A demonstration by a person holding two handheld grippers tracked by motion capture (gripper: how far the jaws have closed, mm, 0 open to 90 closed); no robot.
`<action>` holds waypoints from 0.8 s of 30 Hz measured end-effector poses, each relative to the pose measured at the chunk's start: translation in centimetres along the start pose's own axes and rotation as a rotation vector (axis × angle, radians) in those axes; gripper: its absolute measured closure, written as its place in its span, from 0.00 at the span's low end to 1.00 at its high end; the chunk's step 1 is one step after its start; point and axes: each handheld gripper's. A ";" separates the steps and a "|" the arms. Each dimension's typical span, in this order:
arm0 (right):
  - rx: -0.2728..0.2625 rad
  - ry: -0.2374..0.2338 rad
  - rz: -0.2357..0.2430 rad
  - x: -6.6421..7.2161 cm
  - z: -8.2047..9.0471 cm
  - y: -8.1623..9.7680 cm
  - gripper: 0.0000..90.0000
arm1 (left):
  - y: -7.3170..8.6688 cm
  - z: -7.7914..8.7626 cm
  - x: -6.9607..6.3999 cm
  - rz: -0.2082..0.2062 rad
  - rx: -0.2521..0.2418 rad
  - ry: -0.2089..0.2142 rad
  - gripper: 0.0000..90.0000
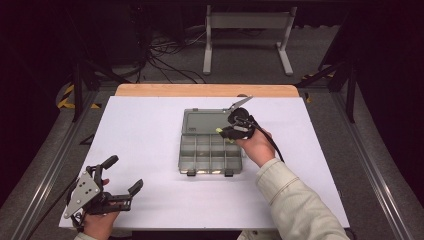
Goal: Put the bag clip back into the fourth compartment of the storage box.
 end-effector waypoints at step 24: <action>0.015 -0.018 -0.057 -1.1 -1.5 2.4 0.86 | 0.0 0.0 0.0 -0.001 0.001 0.004 0.00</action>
Point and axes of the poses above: each handheld gripper's, and its own axes: z roughly backward along the jaws, y roughly out of its underside, x roughly to its left, and after that the axes turned 12 degrees about x, right-handed
